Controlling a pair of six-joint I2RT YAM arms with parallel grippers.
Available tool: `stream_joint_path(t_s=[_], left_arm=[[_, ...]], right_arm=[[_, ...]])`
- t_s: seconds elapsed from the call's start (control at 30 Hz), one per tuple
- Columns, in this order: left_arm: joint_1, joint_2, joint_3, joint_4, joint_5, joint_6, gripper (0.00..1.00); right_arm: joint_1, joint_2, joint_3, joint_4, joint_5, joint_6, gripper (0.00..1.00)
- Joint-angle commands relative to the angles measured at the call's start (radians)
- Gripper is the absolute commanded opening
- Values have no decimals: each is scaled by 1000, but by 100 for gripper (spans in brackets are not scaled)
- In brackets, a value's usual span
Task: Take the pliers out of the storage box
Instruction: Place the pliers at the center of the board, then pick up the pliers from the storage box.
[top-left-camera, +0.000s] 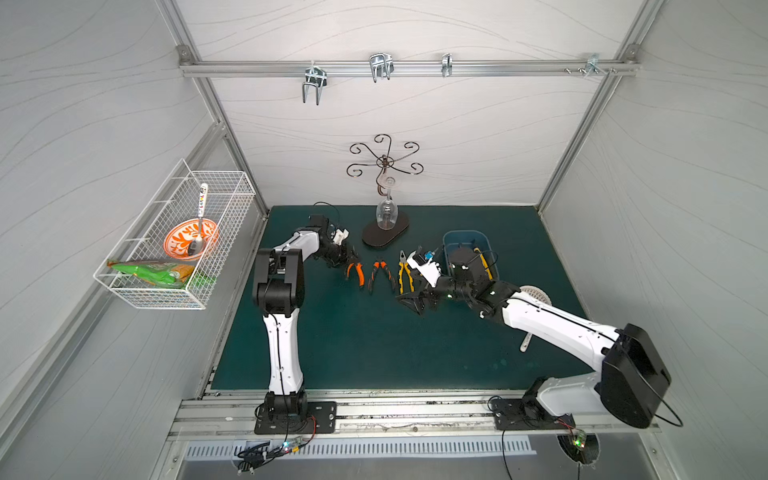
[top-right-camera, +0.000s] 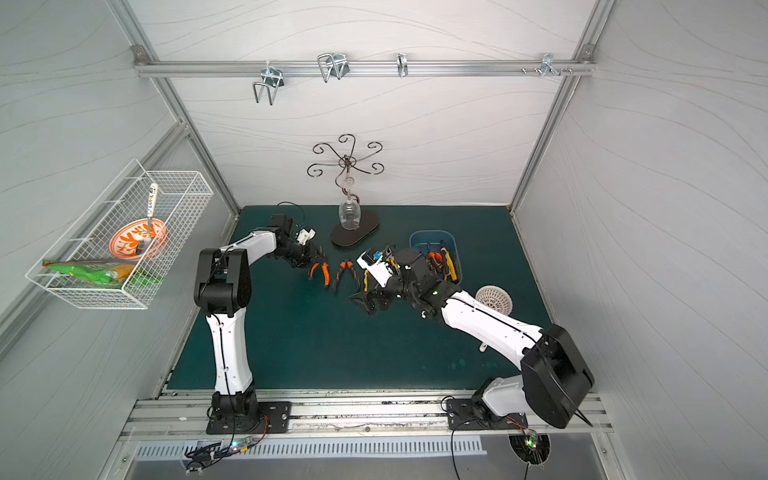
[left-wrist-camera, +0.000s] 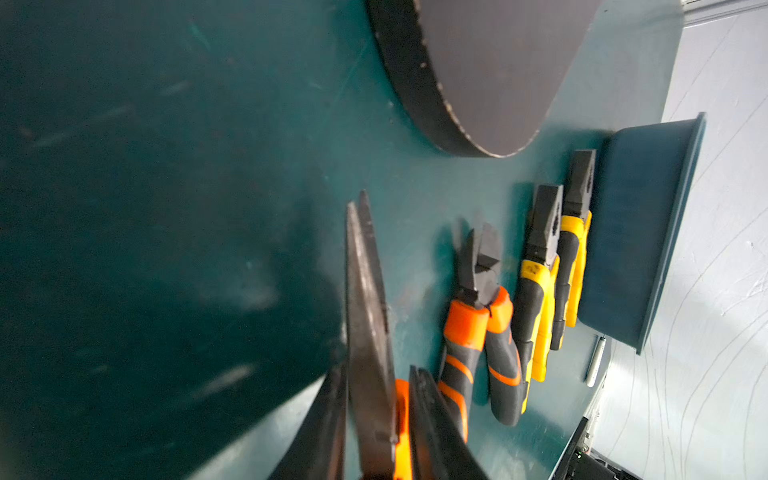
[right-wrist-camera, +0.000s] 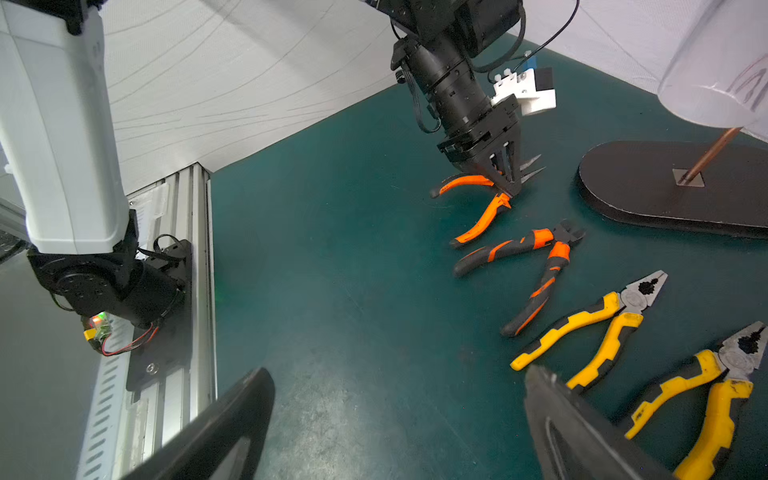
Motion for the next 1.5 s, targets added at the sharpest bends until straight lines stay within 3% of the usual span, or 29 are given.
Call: stream_joint_path(t_s=[0.0, 0.17, 0.33, 0.5, 0.7, 0.83, 1.13, 1.3, 1.47], left_arm=[[1, 42, 62, -71, -26, 4, 16], [0, 49, 85, -91, -64, -1, 32], [1, 20, 70, -88, -111, -14, 58], [1, -45, 9, -54, -213, -77, 73], [1, -175, -123, 29, -334, -168, 87], [-35, -325, -273, 103, -494, -151, 97], [-257, -650, -566, 201, -619, -195, 99], [-415, -805, -681, 295, -554, -205, 100], [-554, -891, -741, 415, -466, -179, 100]], right_arm=[[5, 11, 18, -22, 37, -17, 99], [5, 1, 15, -28, 79, -21, 99], [-7, -26, 5, -17, 142, -11, 99], [-50, -61, -10, -6, 201, 31, 99], [-100, -89, -12, -26, 319, 90, 99], [-162, -72, 19, -97, 398, 192, 99], [-325, -29, 85, -262, 414, 234, 99], [-411, 30, 143, -339, 419, 238, 99], [-473, 146, 237, -445, 470, 249, 90]])
